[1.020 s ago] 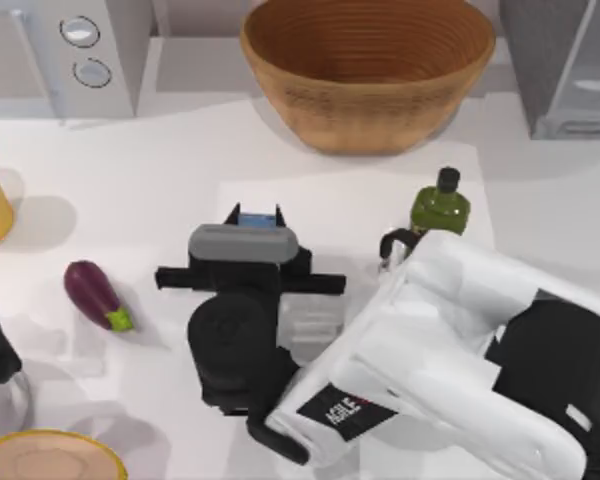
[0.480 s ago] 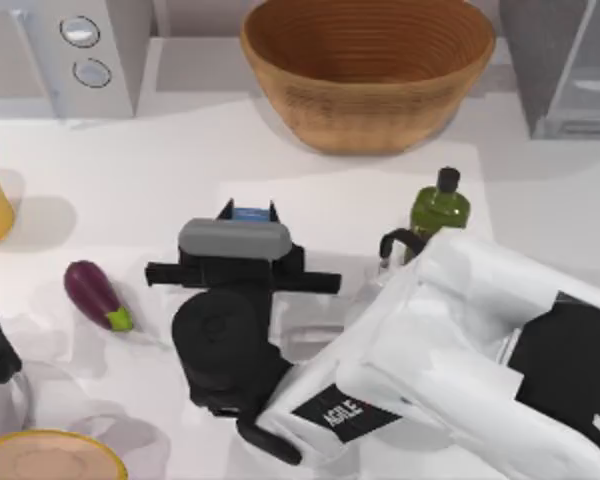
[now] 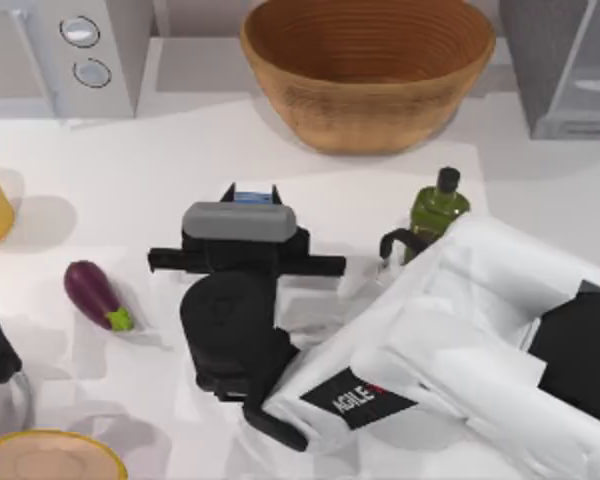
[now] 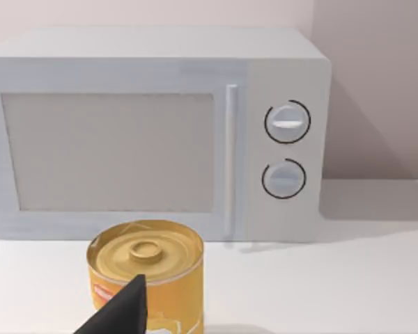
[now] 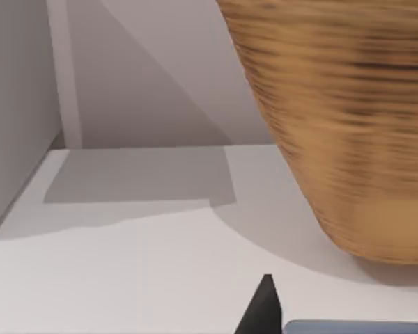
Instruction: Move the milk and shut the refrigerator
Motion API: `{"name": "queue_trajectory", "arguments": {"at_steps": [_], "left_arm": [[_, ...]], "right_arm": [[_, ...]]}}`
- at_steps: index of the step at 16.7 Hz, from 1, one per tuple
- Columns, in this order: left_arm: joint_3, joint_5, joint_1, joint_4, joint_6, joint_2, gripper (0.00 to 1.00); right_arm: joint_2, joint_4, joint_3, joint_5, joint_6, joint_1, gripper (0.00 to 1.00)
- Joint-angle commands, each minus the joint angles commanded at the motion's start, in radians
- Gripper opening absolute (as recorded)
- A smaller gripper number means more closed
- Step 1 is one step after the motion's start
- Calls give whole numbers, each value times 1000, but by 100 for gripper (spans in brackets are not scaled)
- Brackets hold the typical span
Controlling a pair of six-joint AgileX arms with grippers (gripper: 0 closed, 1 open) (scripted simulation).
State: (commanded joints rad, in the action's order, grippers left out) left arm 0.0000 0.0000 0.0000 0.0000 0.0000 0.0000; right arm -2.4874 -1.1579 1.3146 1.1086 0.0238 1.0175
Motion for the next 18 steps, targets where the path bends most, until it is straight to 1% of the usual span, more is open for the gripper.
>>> {"name": "queue_trajectory", "arguments": {"at_steps": [2,4,8,11,18], "left_arm": [[0,0,0,0,0,0,100],[0,0,0,0,0,0,100],[0,0,0,0,0,0,100],[0,0,0,0,0,0,100],[0,0,0,0,0,0,100]], "right_arm": [[32,-3,-5,-25,12,0,0],[105,-5,-22,-77,31,-16,0],[331,-10,-121,-240,54,-119,0],[515,-9,-253,-402,57,-259,0],[832,23,-658,-821,40,-698,0]]}}
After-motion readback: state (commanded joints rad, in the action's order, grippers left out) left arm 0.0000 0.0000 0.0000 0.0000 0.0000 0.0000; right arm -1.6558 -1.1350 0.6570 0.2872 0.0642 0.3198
